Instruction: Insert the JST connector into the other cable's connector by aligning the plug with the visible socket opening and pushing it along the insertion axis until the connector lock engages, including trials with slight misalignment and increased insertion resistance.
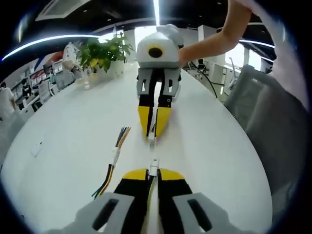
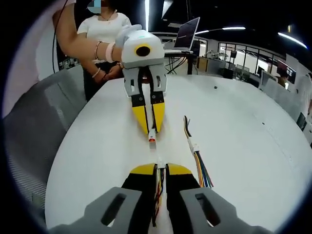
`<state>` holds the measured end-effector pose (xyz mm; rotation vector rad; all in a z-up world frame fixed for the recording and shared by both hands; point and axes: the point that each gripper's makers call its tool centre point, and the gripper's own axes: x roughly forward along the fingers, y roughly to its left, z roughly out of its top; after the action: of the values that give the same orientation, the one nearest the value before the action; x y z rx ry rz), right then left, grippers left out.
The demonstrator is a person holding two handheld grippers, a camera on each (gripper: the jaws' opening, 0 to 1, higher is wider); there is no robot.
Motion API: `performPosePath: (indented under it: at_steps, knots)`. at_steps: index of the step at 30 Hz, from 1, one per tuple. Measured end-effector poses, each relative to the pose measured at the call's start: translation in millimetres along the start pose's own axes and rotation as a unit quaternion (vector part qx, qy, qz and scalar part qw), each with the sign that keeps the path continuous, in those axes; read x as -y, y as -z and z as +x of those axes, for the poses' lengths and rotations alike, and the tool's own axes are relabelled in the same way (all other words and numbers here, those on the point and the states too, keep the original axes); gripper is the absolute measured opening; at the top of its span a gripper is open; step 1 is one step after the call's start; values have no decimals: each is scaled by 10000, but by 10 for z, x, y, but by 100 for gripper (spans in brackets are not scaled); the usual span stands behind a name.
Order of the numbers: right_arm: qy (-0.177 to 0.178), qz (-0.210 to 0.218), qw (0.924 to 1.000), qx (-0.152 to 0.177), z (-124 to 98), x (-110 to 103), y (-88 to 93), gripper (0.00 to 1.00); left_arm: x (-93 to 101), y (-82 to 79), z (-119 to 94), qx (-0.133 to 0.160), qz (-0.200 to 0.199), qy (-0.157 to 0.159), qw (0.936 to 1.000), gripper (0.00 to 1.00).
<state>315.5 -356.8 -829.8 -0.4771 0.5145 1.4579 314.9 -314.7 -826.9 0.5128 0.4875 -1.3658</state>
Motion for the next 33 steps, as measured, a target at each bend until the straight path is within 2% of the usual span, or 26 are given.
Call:
performPosePath:
  at_steps: [12, 33]
  knots:
    - [-45, -100, 9999, 80, 96, -102, -158, 3, 0, -36, 10, -61, -86, 10, 9999, 1]
    - [-102, -176, 9998, -56, 176, -119, -156, 3, 26, -52, 42, -136, -180, 87, 9997, 1]
